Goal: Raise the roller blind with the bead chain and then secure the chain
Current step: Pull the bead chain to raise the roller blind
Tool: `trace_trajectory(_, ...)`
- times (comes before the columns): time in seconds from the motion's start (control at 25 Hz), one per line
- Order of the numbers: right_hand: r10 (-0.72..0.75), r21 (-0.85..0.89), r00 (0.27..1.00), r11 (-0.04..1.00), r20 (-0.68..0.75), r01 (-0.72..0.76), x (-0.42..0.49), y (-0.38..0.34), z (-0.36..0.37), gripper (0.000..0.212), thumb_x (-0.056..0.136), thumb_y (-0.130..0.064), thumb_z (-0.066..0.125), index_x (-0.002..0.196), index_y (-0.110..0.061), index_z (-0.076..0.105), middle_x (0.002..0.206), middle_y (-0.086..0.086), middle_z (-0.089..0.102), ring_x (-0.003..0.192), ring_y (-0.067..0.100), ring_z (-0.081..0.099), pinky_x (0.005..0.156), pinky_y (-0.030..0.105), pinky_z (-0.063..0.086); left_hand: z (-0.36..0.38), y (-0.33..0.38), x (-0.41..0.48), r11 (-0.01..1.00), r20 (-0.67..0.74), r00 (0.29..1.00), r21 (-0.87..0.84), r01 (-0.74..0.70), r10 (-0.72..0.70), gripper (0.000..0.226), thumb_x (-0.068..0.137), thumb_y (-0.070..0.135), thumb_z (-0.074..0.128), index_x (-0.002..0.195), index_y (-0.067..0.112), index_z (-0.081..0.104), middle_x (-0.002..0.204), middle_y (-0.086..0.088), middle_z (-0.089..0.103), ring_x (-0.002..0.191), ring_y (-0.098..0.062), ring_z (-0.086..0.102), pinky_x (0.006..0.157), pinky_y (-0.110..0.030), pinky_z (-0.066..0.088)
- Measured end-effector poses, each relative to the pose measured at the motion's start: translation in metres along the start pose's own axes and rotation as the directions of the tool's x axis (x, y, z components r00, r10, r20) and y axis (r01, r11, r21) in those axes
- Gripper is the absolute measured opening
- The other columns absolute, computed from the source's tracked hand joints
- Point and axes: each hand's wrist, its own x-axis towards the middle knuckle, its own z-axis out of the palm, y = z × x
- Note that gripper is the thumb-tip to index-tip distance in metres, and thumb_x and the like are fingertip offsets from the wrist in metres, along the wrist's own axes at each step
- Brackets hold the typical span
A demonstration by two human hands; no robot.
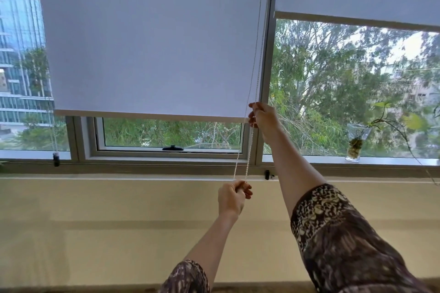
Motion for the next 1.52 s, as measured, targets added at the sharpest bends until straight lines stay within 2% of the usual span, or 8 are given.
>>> trace_trajectory(0.24, -0.238, -0.121, 0.952, 0.969, -0.194, 0.218, -0.006, 0.019, -0.004, 0.023, 0.097, -0.006, 0.045, 0.096, -0.006, 0.068, 0.067, -0.005, 0.055, 0.048, 0.007, 0.039, 0.040, 0.011, 0.028, -0.013, 0.021, 0.008, 0.994, 0.146, 0.989, -0.093, 0.049, -0.035, 0.018, 0.094, 0.006, 0.056, 0.100, -0.006, 0.069, 0.099, -0.025, 0.072, 0.079, -0.018, 0.068, 0.089, -0.031, 0.054)
trace_trajectory(0.36, -0.273, -0.176, 0.938, 0.955, -0.212, 0.238, -0.008, 0.020, -0.012, 0.023, 0.097, -0.008, 0.045, 0.092, -0.007, 0.067, 0.066, -0.006, 0.057, 0.054, 0.005, 0.045, 0.045, 0.010, 0.033, -0.019, 0.037, 0.015, 0.984, 0.195, 0.980, -0.161, 0.082, -0.050, 0.023, 0.094, 0.002, 0.055, 0.113, -0.006, 0.064, 0.110, -0.023, 0.069, 0.082, -0.010, 0.066, 0.082, -0.013, 0.051)
trace_trajectory(0.48, -0.282, -0.166, 0.941, 0.953, -0.189, 0.252, -0.011, 0.019, -0.018, 0.023, 0.097, -0.008, 0.045, 0.089, -0.010, 0.066, 0.065, -0.007, 0.054, 0.056, 0.002, 0.045, 0.051, 0.013, 0.033, -0.024, 0.061, 0.030, 0.979, 0.169, 0.985, -0.197, 0.053, -0.020, 0.027, 0.096, 0.006, 0.052, 0.120, -0.001, 0.062, 0.116, -0.017, 0.069, 0.094, -0.013, 0.062, 0.074, -0.010, 0.048)
trace_trajectory(0.72, -0.301, -0.198, 0.941, 0.942, -0.155, 0.269, -0.024, 0.019, -0.027, 0.022, 0.096, -0.006, 0.047, 0.088, -0.010, 0.066, 0.066, -0.008, 0.056, 0.055, 0.003, 0.045, 0.050, 0.013, 0.034, -0.019, 0.120, 0.053, 0.962, 0.139, 0.989, -0.274, -0.006, 0.046, 0.025, 0.096, 0.012, 0.054, 0.116, 0.004, 0.065, 0.113, -0.012, 0.071, 0.083, -0.007, 0.062, 0.052, -0.007, 0.047)
trace_trajectory(0.84, -0.271, -0.267, 0.951, 0.937, -0.148, 0.226, -0.041, 0.040, -0.026, 0.022, 0.094, -0.005, 0.047, 0.090, -0.010, 0.067, 0.070, -0.002, 0.059, 0.056, 0.004, 0.045, 0.050, 0.016, 0.032, -0.009, 0.145, 0.057, 0.953, 0.139, 0.988, -0.303, -0.027, 0.072, 0.024, 0.095, 0.016, 0.056, 0.111, 0.004, 0.069, 0.109, -0.014, 0.072, 0.093, -0.016, 0.067, 0.073, -0.021, 0.050)
trace_trajectory(1.12, -0.211, -0.250, 0.973, 0.951, -0.088, 0.184, -0.074, 0.079, -0.023, 0.025, 0.093, -0.002, 0.046, 0.074, -0.009, 0.062, 0.053, -0.008, 0.044, 0.046, 0.002, 0.033, 0.046, 0.017, 0.024, 0.009, 0.173, 0.057, 0.958, 0.133, 0.984, -0.277, -0.081, 0.121, 0.020, 0.095, 0.016, 0.056, 0.104, 0.007, 0.071, 0.111, -0.010, 0.072, 0.103, -0.021, 0.065, 0.086, -0.033, 0.047)
trace_trajectory(1.32, -0.165, -0.304, 0.986, 0.941, -0.026, 0.149, -0.091, 0.102, -0.022, 0.028, 0.095, -0.004, 0.046, 0.073, -0.017, 0.057, 0.053, -0.009, 0.045, 0.043, 0.003, 0.032, 0.045, 0.023, 0.026, 0.011, 0.174, 0.058, 0.951, 0.105, 0.989, -0.304, -0.065, 0.101, 0.020, 0.094, 0.010, 0.056, 0.108, 0.001, 0.068, 0.099, -0.008, 0.073, 0.083, -0.014, 0.067, 0.058, -0.011, 0.046)
trace_trajectory(1.52, -0.169, -0.349, 0.985, 0.921, 0.040, 0.173, -0.092, 0.103, -0.022, 0.025, 0.094, -0.003, 0.046, 0.077, -0.007, 0.065, 0.058, -0.007, 0.054, 0.047, 0.003, 0.041, 0.043, 0.013, 0.029, 0.010, 0.166, 0.058, 0.941, -0.035, 0.997, -0.328, -0.077, 0.070, 0.017, 0.091, 0.004, 0.060, 0.101, -0.004, 0.070, 0.071, -0.002, 0.068, 0.058, -0.009, 0.063, 0.058, -0.017, 0.055)
